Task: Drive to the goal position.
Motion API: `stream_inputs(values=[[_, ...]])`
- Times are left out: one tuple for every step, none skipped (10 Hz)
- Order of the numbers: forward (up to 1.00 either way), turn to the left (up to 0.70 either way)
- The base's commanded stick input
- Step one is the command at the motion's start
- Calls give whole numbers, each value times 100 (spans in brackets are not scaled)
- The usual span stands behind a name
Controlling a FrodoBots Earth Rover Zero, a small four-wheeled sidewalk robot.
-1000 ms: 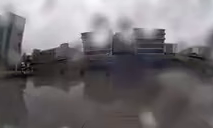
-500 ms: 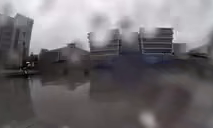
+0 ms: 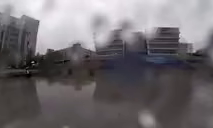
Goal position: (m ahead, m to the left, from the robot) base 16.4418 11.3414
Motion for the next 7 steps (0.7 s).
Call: stream_inputs(values=[[100, 2], [100, 2], [100, 1], [100, -4], [100, -29], [100, -39], [100, -8]])
